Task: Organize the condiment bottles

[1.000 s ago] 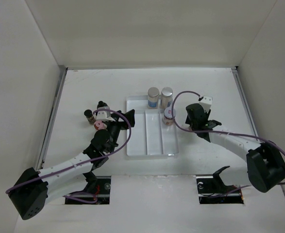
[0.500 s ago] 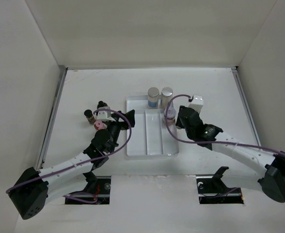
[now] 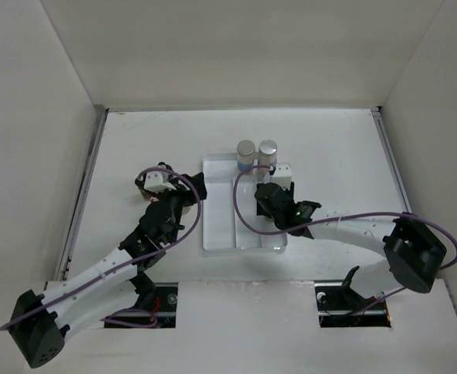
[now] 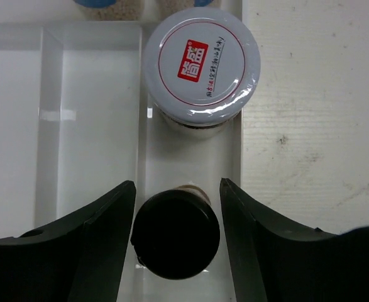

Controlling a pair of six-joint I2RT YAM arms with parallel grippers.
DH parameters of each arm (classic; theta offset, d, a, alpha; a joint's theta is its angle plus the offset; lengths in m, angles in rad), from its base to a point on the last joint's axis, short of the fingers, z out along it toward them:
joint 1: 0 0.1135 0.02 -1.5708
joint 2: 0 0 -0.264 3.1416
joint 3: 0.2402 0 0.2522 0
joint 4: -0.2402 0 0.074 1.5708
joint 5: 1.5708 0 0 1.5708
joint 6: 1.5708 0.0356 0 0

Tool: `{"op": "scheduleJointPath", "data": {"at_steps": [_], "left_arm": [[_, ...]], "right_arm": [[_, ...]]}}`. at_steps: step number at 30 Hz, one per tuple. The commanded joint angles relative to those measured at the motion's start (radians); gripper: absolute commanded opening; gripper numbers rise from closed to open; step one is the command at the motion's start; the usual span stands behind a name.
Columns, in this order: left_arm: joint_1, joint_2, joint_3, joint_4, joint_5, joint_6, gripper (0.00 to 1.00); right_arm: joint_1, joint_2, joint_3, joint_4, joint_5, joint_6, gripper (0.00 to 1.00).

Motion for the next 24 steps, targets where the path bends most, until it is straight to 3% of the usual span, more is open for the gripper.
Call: {"op": "scheduleJointPath", "data": {"at_steps": [1, 3, 7, 13, 19, 24], "left_arm": [[0.028, -0.087, 0.080, -0.237, -0.069, -0.028, 0.82], [0.054, -0.122, 0.109, -0.358, -0.095, -0.041, 0.83], [0.152, -0.153, 0.173, -0.533, -0.117, -0.049, 0.84], [0.255, -0.018, 0.254, -0.589, -0.014, -0.094, 0.82], [0.217, 0.175, 0.350, -0.599, 0.047, -0.071, 0.80], [0.224, 0.258, 0.354, -0.586, 0.046, -0.055, 0.71]], "right_arm": [[0.017, -0.009, 0.004, 0.059, 0.007, 0.002, 0.72], [0.020, -0.050, -0.008, 0.059, 0.009, -0.006, 0.86], [0.020, -0.187, -0.025, 0.056, 0.000, -0.055, 1.00], [-0.024, -0.322, -0.037, 0.079, -0.042, -0.142, 1.00], [-0.076, -0.359, -0.100, 0.189, -0.087, -0.157, 1.00], [-0.092, -0.348, -0.143, 0.258, -0.147, -0.141, 1.00]]}}
